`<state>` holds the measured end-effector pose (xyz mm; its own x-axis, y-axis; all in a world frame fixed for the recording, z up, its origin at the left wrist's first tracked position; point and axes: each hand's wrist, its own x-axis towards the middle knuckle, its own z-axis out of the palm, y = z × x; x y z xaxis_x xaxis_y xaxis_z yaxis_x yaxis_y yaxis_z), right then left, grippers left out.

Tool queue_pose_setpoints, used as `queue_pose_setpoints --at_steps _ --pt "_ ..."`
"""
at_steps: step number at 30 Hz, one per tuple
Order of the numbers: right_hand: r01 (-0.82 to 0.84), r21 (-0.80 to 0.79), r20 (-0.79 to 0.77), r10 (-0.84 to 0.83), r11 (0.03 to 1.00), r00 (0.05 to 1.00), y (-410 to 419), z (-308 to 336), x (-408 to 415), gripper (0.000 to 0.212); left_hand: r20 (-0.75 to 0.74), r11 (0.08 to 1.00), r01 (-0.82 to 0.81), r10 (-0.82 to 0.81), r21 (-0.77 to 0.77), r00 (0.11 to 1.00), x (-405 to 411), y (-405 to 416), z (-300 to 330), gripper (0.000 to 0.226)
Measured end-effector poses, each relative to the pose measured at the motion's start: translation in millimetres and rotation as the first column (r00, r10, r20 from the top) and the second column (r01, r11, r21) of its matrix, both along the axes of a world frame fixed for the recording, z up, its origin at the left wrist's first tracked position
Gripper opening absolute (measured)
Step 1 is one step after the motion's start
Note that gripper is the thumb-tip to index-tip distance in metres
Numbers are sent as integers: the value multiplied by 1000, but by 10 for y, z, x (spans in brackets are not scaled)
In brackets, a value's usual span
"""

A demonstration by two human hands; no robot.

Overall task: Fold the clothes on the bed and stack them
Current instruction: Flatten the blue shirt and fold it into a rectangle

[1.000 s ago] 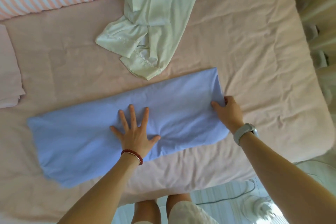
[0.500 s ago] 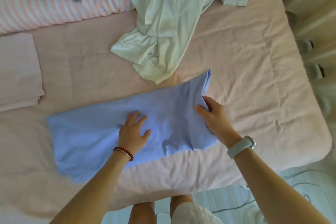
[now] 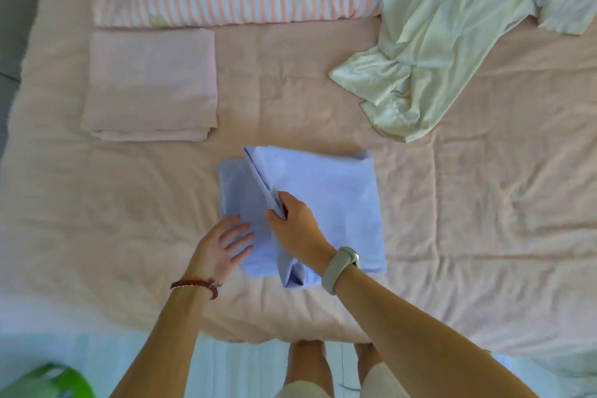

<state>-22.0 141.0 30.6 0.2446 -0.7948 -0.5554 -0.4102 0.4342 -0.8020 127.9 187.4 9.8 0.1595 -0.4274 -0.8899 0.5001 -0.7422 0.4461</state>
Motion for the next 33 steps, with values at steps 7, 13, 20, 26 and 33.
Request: queue_pose_setpoints --at_steps 7,13,20,26,33 --pt "-133 171 -75 148 976 986 179 -322 437 35 -48 995 84 -86 -49 995 231 66 -238 35" --pt "-8 -373 -478 -185 928 859 175 -308 -237 31 586 898 432 -396 85 707 -6 -75 -453 31" --pt "-410 -221 -788 86 885 609 -243 -507 -480 51 740 910 392 -170 -135 651 -72 116 -458 15" --pt "-555 -48 -834 272 831 480 -277 -861 -340 53 450 931 317 -208 -182 869 201 97 -411 23" --pt "-440 -236 -780 101 866 617 -177 -755 -477 52 557 874 404 -201 -269 806 332 -739 -414 17"
